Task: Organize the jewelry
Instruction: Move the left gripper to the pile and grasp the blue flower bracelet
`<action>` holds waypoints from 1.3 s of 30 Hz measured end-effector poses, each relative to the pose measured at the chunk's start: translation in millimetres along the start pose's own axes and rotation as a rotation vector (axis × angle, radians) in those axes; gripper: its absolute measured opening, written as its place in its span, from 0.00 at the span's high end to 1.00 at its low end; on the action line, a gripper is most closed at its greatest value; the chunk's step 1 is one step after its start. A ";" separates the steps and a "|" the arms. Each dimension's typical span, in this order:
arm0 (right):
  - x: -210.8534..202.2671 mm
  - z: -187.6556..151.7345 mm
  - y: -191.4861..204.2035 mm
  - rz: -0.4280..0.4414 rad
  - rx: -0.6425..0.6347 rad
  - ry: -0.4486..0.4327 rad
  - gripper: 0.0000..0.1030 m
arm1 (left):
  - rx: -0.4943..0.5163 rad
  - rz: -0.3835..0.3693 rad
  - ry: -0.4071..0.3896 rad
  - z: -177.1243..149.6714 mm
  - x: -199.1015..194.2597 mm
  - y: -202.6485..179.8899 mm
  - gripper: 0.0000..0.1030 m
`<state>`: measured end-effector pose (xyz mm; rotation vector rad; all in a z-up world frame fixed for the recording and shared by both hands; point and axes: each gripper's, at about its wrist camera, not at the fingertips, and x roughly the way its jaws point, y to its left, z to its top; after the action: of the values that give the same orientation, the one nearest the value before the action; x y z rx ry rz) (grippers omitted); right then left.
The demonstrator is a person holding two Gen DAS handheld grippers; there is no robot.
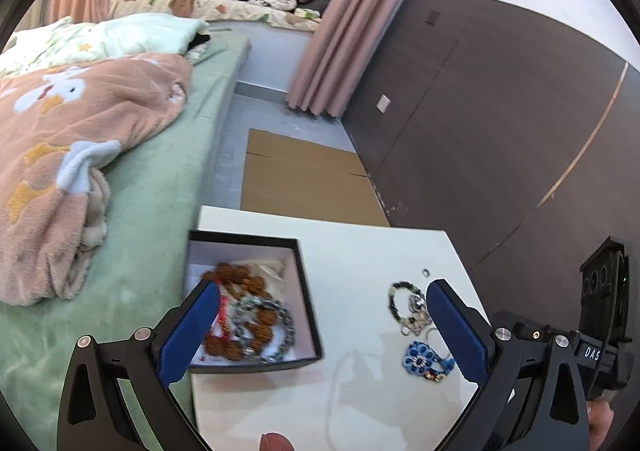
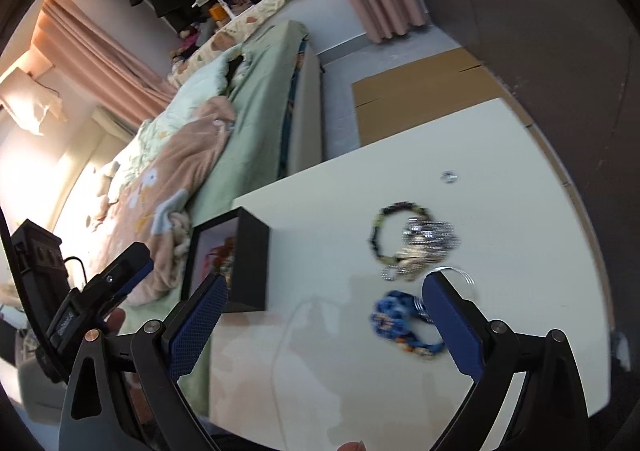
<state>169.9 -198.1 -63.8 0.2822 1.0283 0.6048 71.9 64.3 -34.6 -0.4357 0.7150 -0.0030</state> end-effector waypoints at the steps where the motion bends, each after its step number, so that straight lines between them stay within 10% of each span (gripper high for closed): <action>1: -4.8 -1.1 -4.6 -0.009 0.000 -0.003 0.04 | 0.013 -0.006 0.008 -2.4 1.7 -5.6 0.00; 39: -42.3 -5.3 -111.6 -0.179 0.142 0.031 0.17 | 0.360 -0.064 0.248 -94.4 111.8 -125.1 0.23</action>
<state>187.1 -313.2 -91.0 0.3022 1.1157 0.3760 114.8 -102.7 -120.1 -0.1123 0.9234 -0.2458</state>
